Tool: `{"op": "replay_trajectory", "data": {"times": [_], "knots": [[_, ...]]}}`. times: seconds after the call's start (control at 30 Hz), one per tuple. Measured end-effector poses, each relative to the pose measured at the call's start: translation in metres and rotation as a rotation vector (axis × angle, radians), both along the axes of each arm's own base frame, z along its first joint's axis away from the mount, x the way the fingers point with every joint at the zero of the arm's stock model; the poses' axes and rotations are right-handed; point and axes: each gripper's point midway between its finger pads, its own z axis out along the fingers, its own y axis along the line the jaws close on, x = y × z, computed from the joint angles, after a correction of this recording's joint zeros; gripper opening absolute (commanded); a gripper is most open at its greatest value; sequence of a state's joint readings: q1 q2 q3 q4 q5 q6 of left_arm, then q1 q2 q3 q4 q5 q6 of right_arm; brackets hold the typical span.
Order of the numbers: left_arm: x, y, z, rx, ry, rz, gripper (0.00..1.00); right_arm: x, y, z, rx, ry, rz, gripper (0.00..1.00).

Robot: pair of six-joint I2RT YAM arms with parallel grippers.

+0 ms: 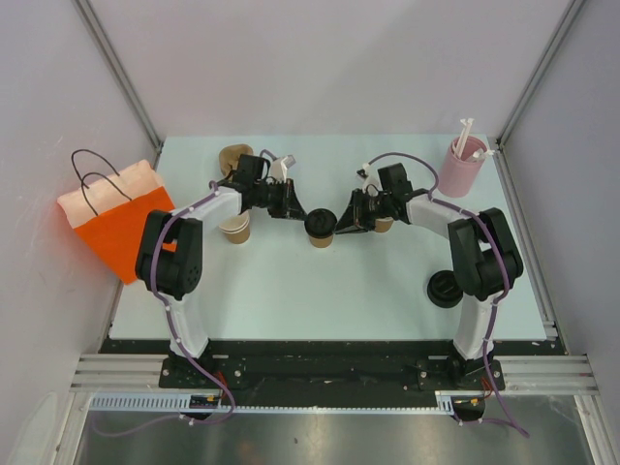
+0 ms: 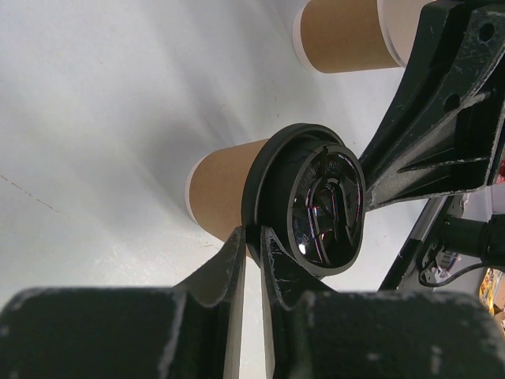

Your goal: Pack the takeout coffee

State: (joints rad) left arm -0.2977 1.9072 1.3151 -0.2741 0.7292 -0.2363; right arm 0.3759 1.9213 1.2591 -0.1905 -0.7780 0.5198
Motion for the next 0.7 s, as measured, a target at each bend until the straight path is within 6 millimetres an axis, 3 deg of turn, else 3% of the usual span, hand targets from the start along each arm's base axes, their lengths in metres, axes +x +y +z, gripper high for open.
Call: {"op": "replay_trajectory", "data": {"times": [0.43, 0.7], "knots": [[0.001, 0.000, 0.001, -0.016, -0.004, -0.006, 0.15, 0.001, 0.002, 0.001, 0.037, 0.016, -0.013, 0.06], [0.019, 0.002, 0.003, 0.010, -0.028, 0.018, 0.15, 0.011, 0.008, 0.003, 0.077, 0.019, -0.068, 0.06]]}}
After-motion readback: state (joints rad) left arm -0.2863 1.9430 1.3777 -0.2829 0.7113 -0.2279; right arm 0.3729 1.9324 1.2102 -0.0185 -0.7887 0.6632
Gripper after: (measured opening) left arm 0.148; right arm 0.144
